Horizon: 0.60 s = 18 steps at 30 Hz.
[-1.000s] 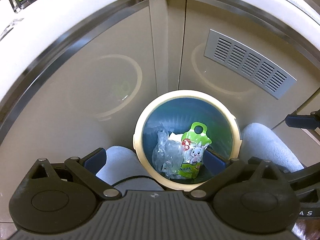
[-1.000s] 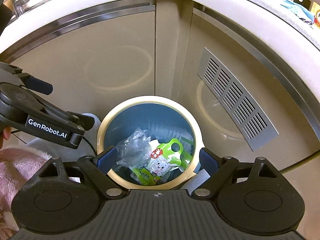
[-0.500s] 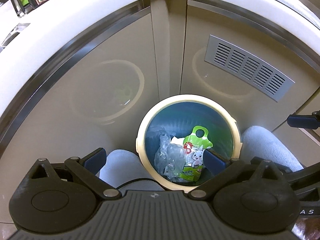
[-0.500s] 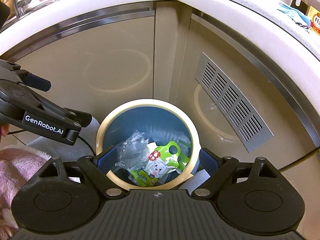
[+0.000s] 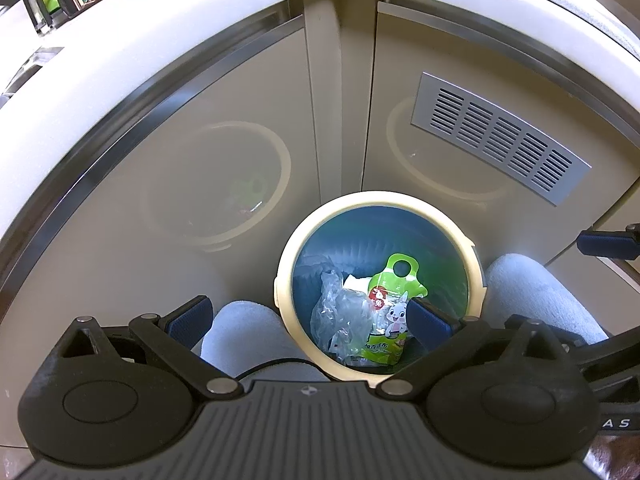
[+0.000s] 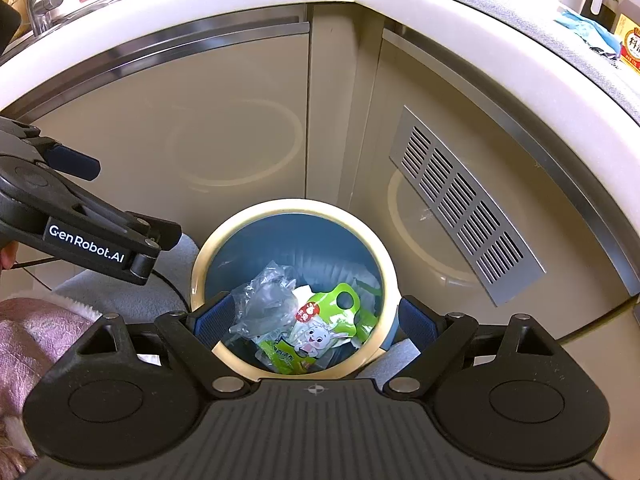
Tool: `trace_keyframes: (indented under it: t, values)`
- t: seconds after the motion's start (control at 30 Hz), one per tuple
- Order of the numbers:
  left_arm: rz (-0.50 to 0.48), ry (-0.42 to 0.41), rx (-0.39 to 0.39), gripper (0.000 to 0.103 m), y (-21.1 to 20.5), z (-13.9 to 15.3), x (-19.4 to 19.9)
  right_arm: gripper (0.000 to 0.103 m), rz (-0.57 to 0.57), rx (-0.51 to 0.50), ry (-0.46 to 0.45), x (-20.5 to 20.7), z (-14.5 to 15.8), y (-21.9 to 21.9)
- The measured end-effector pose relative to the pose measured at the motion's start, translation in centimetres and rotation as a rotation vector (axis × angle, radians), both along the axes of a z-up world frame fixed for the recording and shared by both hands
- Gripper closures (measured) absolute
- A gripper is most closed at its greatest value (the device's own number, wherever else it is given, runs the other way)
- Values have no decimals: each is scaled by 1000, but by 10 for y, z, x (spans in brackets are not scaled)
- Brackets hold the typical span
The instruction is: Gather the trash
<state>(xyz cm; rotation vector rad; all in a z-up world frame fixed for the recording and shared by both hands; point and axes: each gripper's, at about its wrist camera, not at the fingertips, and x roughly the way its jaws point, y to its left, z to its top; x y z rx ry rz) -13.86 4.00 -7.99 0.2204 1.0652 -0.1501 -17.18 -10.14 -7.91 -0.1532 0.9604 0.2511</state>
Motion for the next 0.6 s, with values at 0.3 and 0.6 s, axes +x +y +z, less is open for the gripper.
trace_keyframes:
  t: [0.3,0.6]
  values:
    - [-27,-29,21,0,-3,5,0,13,2,2,-22,-1,4,-4]
    - [-108,-137,22,0,-14,45,8,13,-19,51,-108,2,40,-25]
